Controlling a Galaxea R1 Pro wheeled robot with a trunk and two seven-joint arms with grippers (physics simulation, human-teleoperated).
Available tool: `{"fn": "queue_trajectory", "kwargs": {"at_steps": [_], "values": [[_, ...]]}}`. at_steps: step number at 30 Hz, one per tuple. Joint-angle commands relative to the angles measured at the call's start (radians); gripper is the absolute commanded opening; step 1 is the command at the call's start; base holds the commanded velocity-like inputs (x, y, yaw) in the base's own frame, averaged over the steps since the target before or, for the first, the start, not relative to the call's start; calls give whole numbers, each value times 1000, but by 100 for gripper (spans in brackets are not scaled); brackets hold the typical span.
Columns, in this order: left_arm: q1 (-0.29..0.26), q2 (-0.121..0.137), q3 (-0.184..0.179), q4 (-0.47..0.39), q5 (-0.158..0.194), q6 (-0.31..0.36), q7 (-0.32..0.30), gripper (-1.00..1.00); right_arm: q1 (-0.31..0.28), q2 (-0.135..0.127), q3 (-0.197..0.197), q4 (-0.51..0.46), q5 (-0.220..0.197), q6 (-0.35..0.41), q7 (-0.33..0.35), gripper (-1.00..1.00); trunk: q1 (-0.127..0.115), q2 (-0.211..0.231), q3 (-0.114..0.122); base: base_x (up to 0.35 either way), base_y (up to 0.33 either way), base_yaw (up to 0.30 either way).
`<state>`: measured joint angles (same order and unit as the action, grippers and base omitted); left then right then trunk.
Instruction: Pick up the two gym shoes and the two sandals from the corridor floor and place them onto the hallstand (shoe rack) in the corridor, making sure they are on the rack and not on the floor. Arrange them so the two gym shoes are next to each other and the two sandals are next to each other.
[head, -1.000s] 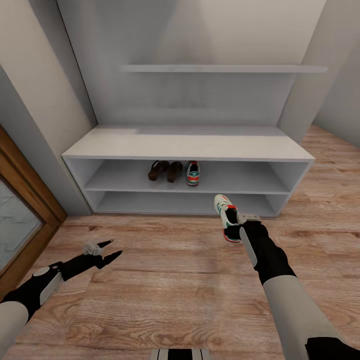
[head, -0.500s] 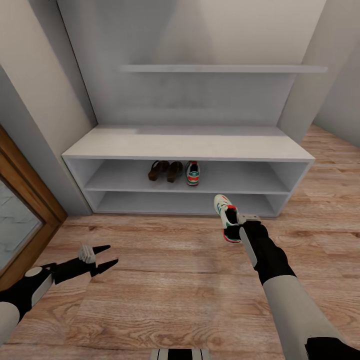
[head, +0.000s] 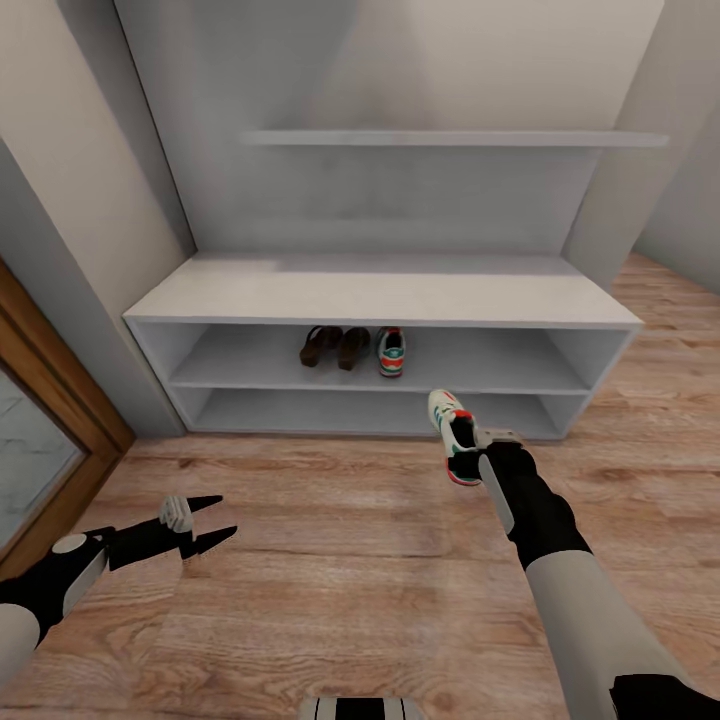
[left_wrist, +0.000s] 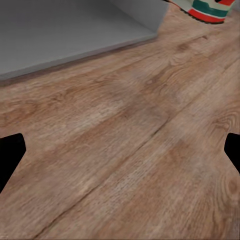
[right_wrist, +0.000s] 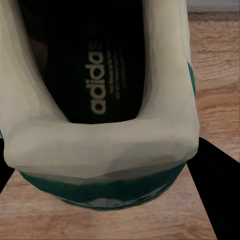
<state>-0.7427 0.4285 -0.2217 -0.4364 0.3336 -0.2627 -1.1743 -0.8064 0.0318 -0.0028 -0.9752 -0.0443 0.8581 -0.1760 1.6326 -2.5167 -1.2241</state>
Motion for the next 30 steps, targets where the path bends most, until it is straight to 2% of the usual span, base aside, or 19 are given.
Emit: {"fn": "queue_trajectory", "kwargs": {"at_steps": [1, 19, 25, 30], "values": [[-1, 1, -8, 1, 8, -6, 1, 100, -1, 0, 0, -2, -5, 5, -6, -100, 0, 0, -1, 270, 169, 0], [-1, -2, -11, -1, 4, -6, 1, 100, -1, 0, 0, -2, -5, 4, -6, -100, 0, 0, -1, 338, 18, 0], [-1, -2, -11, -1, 4, -6, 1, 100, -1, 0, 0, -2, -5, 5, -5, -100, 0, 0, -1, 81, 0, 0], [-1, -2, -11, -1, 4, -6, 1, 100, -1, 0, 0, -1, -5, 4, -6, -100, 0, 0, -1, 282, 0, 0]]}}
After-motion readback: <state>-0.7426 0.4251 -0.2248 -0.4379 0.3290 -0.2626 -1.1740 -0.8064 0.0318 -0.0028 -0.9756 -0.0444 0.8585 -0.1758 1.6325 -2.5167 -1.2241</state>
